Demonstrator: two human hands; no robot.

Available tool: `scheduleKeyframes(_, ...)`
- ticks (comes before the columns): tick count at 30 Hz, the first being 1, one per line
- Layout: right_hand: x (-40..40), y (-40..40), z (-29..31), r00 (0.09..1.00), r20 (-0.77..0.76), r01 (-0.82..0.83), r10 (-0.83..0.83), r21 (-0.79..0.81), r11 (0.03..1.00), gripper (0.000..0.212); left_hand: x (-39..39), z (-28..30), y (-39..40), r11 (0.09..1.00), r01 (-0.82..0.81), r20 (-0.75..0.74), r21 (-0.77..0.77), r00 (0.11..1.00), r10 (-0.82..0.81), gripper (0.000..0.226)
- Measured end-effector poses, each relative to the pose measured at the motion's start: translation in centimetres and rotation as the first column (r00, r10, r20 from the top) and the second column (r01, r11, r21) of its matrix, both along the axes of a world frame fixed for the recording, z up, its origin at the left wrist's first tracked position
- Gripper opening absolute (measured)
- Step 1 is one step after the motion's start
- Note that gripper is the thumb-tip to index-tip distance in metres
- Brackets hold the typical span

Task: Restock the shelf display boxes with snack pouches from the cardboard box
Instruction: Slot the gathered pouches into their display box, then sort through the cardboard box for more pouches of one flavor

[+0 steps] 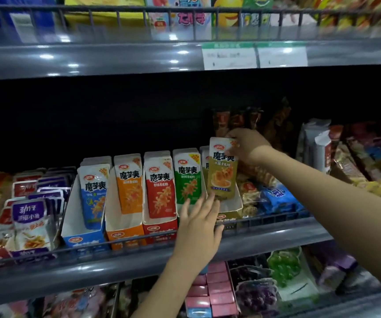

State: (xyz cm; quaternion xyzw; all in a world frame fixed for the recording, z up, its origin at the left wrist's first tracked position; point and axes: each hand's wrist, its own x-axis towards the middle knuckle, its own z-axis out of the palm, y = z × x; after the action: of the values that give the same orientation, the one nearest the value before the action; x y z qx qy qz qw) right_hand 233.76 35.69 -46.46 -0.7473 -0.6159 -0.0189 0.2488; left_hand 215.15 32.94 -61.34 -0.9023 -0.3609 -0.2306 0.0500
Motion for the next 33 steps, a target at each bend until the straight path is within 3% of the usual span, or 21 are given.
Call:
scheduleKeyframes(5, 0.0, 1.6, -2.3, 0.995, 0.102, -0.018, 0.023, -0.052, 0.998, 0.029, -0.2, -0.7, 0.3, 0.997, -0.003, -0.096, 0.072, 0.995, 0.010, 0.051)
scheduleKeyframes(9, 0.3, 2.4, -3.6, 0.987, 0.149, 0.050, -0.055, 0.038, 0.998, 0.030, -0.2, -0.9, 0.4, 0.995, 0.014, -0.091, 0.100, 0.996, -0.005, 0.052)
scheduleKeyframes(16, -0.3, 2.1, -4.3, 0.970, 0.234, 0.012, -0.060, 0.205, 0.979, 0.030, 0.0, -1.7, 0.4, 0.986, -0.024, -0.116, 0.166, 0.992, 0.044, 0.058)
scheduleKeyframes(21, 0.0, 1.3, -5.0, 0.982, 0.177, 0.017, -0.069, 0.282, 0.959, 0.034, -0.1, -2.3, -0.2, 0.985, -0.044, -0.095, 0.169, 0.994, 0.061, 0.061)
scheduleKeyframes(27, -2.3, -5.4, -6.9, 0.954, 0.277, -0.225, 0.114, 0.411, 0.884, 0.031, -0.9, -2.9, -2.6, 0.987, -0.065, -0.059, 0.146, 0.996, 0.074, 0.060)
scheduleKeyframes(33, -5.6, -16.2, -15.0, 0.968, 0.239, -0.156, 0.078, 0.327, 0.932, 0.044, -2.8, -5.3, -7.2, 0.997, -0.070, -0.009, 0.037, 0.997, 0.071, 0.060)
